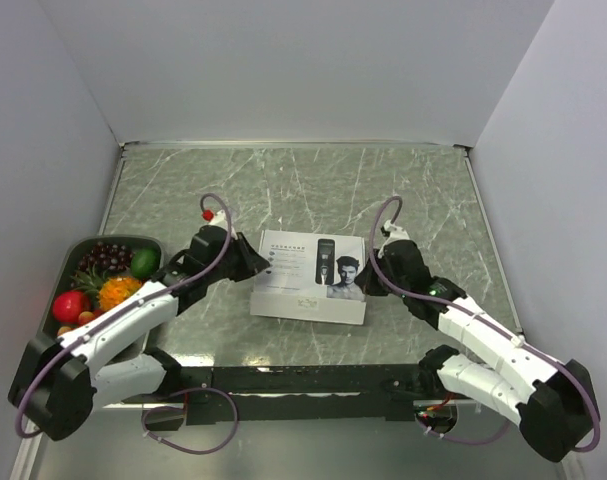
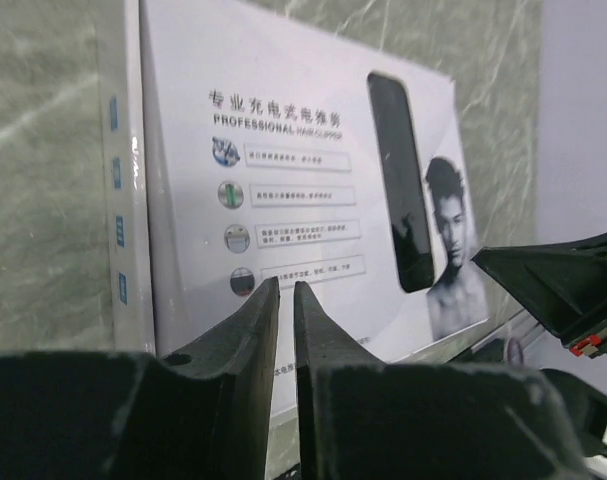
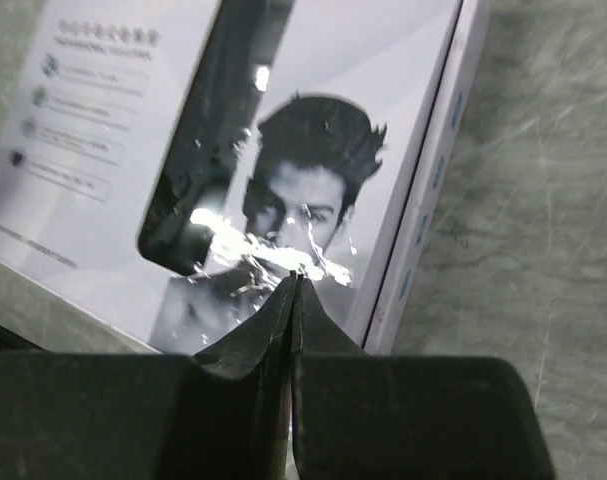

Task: Sort the hair-cutting tools

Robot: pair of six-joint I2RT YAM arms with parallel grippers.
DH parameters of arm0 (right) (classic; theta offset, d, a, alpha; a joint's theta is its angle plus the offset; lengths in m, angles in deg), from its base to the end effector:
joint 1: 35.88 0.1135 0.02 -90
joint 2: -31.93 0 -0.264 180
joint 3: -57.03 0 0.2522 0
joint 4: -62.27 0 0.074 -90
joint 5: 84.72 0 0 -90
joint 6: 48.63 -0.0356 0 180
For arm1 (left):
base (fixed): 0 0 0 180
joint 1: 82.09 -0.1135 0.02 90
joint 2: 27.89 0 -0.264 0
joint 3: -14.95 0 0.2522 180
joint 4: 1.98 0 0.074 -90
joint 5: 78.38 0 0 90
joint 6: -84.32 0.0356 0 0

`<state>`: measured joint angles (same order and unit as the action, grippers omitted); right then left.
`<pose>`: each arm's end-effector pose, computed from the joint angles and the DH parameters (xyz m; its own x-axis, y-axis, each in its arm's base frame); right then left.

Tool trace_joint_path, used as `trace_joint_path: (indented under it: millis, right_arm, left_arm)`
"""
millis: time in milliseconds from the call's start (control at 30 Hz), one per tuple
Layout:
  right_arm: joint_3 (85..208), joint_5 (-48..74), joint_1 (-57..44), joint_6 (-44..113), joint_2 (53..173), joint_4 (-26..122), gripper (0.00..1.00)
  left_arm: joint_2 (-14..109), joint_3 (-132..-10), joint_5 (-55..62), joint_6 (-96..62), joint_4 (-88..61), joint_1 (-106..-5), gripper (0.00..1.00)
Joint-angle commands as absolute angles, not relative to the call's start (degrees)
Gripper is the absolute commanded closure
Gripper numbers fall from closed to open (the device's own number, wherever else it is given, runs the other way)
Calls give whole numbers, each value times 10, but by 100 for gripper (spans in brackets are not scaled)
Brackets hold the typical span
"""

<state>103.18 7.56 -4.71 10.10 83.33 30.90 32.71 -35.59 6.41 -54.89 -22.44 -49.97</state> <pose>0.1656 0.1018 0.2314 -0.7189 0.1713 -0.6737 -0.2005 0.8769 0.4369 0.1956 -0.1266 0.2439 -0.7320 -0.4307 -0.5279 0.0636 0.7283 -0.6823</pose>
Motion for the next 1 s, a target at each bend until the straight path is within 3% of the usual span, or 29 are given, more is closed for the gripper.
trace_joint_path:
  millis: [0,367,767,967]
  right_arm:
    - [1003,27,-18,65,856,321,98]
    - [967,-15,19,-5,898,318,100]
    - [1002,-118,29,-22,775,193,100]
    - [976,-133,29,-75,785,170,100]
  left_arm:
    - [364,-342,80,-555,-198,-479,83]
    - [455,-257,82,-583,-121,-474,88]
    - [244,-310,173,-577,-298,-473,82]
    - [237,-319,197,-586,-355,-473,82]
